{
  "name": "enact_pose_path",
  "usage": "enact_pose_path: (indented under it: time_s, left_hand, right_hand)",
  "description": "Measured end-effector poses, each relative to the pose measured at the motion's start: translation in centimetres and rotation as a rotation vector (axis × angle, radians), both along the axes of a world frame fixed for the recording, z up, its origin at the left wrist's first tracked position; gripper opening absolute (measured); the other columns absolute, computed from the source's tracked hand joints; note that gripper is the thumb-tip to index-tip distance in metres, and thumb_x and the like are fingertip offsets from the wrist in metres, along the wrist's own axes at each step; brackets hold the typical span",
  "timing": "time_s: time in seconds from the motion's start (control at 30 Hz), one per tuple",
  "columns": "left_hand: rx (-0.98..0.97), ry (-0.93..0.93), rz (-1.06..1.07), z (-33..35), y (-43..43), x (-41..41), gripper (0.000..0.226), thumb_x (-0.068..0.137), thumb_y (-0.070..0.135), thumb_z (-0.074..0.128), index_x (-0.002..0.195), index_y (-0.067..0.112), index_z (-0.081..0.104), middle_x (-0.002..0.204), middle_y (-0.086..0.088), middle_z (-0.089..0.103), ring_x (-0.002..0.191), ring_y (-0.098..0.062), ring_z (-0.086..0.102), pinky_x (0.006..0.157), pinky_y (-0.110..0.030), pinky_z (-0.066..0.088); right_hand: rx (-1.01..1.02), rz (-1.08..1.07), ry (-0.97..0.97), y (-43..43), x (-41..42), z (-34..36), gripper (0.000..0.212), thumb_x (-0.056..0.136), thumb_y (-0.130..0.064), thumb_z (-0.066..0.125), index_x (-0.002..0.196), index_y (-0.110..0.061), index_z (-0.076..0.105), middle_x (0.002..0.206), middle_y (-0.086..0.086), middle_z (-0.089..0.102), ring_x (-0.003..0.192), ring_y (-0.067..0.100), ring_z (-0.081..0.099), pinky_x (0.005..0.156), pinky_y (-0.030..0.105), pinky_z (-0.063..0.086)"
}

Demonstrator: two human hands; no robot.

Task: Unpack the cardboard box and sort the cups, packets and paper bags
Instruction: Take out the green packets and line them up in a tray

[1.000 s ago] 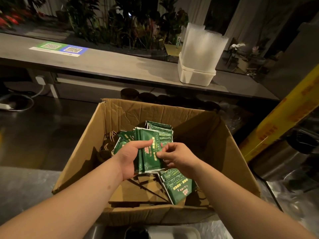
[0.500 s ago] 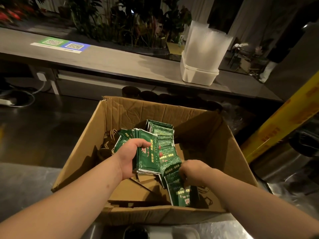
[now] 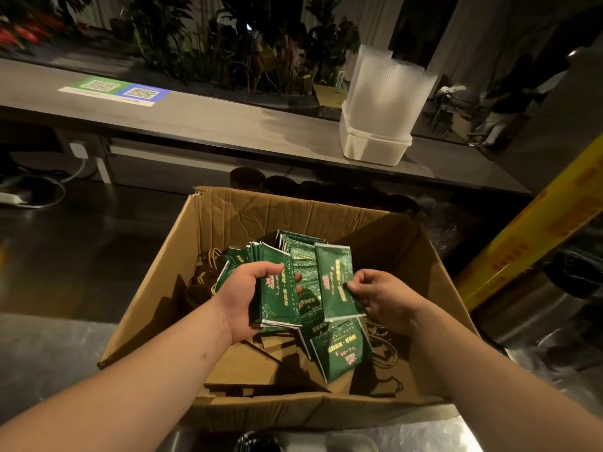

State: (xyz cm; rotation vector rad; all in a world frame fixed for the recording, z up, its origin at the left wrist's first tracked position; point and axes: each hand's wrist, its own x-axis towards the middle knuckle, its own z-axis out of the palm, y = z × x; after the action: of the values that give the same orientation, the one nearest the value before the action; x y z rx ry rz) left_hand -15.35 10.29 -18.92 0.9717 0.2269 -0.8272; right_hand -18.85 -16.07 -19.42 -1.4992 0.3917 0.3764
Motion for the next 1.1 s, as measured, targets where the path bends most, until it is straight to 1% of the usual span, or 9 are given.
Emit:
enact_pose_path:
  time_s: [0.13,0.3,0.4,0.5,0.57,0.67,0.83,0.97,1.1]
  left_hand:
    - [-0.021,-0.019,-0.047,0.5,-0.2,-0.4,0.042,0.086,0.035,0.064,0.111,0.004,0.078,0.121,-0.024,0.070,0.115,-0.044,0.065,0.110,-0.058,0.042]
    - [0.017,-0.057,-0.024,0.5,0.1,-0.5,0.048,0.082,0.030,0.071,0.120,0.000,0.071,0.113,-0.025,0.069,0.101,-0.040,0.067,0.107,-0.057,0.044]
    - [0.021,-0.045,-0.038,0.2,0.3,-0.2,0.040,0.078,0.023,0.066,0.109,0.001,0.077,0.116,-0.027,0.067,0.104,-0.042,0.065,0.109,-0.056,0.043]
    - [-0.010,-0.023,-0.013,0.1,0.3,-0.1,0.050,0.080,0.022,0.059,0.124,-0.002,0.070,0.130,-0.028,0.065,0.124,-0.044,0.061,0.113,-0.057,0.041]
    - [-0.035,-0.016,-0.012,0.0,0.1,0.0,0.055,0.082,0.024,0.059,0.129,-0.003,0.065,0.129,-0.027,0.066,0.128,-0.043,0.059,0.114,-0.057,0.040]
    - [-0.046,-0.014,0.025,-0.1,0.1,0.1,0.063,0.079,0.029,0.065,0.133,-0.004,0.063,0.120,-0.024,0.070,0.112,-0.039,0.066,0.115,-0.057,0.039]
    - [-0.054,-0.016,0.115,-0.1,-0.2,0.4,0.072,0.078,0.029,0.068,0.141,-0.002,0.055,0.114,-0.018,0.068,0.098,-0.034,0.070,0.102,-0.054,0.050]
    - [-0.048,-0.007,0.103,0.0,-0.2,0.2,0.072,0.077,0.030,0.069,0.140,-0.002,0.056,0.113,-0.018,0.068,0.095,-0.033,0.071,0.093,-0.048,0.054]
    - [-0.059,-0.007,0.114,-0.1,0.0,0.3,0.066,0.078,0.031,0.070,0.135,-0.001,0.060,0.112,-0.017,0.068,0.096,-0.033,0.070,0.102,-0.053,0.049]
  right_hand:
    - [0.152,0.019,0.020,4.4,0.3,1.5,0.012,0.084,-0.013,0.070,0.089,-0.009,0.060,0.095,0.011,0.070,0.084,0.022,0.067,0.075,0.032,0.053]
    - [-0.131,0.078,-0.076,8.0,0.7,0.7,0.018,0.087,-0.009,0.078,0.090,-0.005,0.061,0.102,0.004,0.071,0.076,0.009,0.069,0.058,0.022,0.053]
    - [-0.285,0.145,-0.125,7.6,0.9,1.1,0.025,0.088,-0.024,0.078,0.091,-0.002,0.065,0.084,0.001,0.071,0.063,0.013,0.062,0.055,0.025,0.051]
    - [-0.575,0.185,-0.164,4.9,0.9,0.5,0.022,0.095,-0.032,0.069,0.096,-0.011,0.070,0.086,0.002,0.070,0.070,0.011,0.063,0.064,0.029,0.055]
    - [-0.896,0.345,-0.152,2.5,0.6,-0.6,0.015,0.094,-0.026,0.071,0.105,-0.017,0.069,0.103,-0.001,0.069,0.094,0.011,0.066,0.086,0.033,0.058]
    - [-1.261,0.636,-0.060,0.6,-0.5,-2.4,0.037,0.088,-0.027,0.078,0.123,-0.025,0.066,0.123,-0.006,0.058,0.115,0.014,0.056,0.100,0.032,0.050]
    - [-1.457,0.839,-0.096,0.9,-0.1,-5.2,0.050,0.081,-0.029,0.083,0.127,-0.030,0.063,0.127,-0.002,0.059,0.118,0.021,0.054,0.100,0.041,0.051]
    - [-1.407,0.834,-0.083,0.6,0.2,-5.7,0.033,0.087,-0.025,0.079,0.118,-0.027,0.070,0.123,-0.001,0.060,0.118,0.022,0.056,0.100,0.041,0.052]
    - [-1.074,0.627,0.014,-0.8,-0.3,-3.6,0.019,0.089,-0.017,0.074,0.107,-0.017,0.068,0.114,-0.002,0.064,0.108,0.016,0.061,0.094,0.035,0.055]
